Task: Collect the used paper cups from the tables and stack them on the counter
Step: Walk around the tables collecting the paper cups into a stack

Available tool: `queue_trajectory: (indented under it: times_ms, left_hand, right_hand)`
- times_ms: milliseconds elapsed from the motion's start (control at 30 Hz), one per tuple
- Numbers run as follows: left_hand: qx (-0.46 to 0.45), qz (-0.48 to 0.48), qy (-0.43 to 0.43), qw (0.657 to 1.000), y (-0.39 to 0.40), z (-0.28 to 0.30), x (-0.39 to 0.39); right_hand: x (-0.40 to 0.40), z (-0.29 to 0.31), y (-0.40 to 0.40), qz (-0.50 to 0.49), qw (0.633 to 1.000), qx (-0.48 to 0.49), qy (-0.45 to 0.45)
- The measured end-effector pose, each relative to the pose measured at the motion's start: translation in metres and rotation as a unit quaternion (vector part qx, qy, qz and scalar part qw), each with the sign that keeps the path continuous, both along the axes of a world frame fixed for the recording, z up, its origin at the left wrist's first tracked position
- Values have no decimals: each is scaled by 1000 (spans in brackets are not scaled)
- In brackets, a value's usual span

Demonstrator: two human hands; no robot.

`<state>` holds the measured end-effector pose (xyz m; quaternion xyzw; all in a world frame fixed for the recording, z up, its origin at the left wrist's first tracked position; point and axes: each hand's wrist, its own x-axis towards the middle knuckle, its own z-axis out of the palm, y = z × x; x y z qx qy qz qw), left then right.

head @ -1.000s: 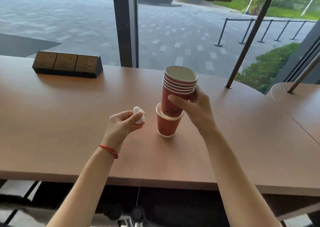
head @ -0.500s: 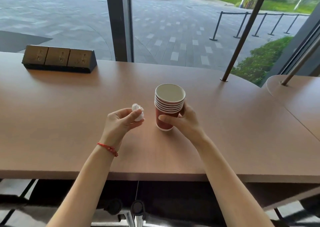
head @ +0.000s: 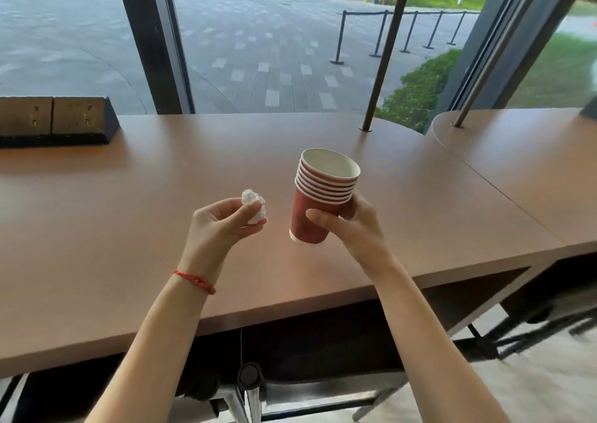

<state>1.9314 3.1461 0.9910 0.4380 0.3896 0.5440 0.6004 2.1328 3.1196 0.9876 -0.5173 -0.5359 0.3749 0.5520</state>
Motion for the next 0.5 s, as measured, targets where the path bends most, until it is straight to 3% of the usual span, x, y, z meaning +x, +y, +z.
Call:
queue_trajectory:
  times_ms: [500]
  left_hand:
    - [36, -169, 51, 984, -76, 7, 135]
  right_hand:
    - [110, 8, -157, -138, 990, 12, 18]
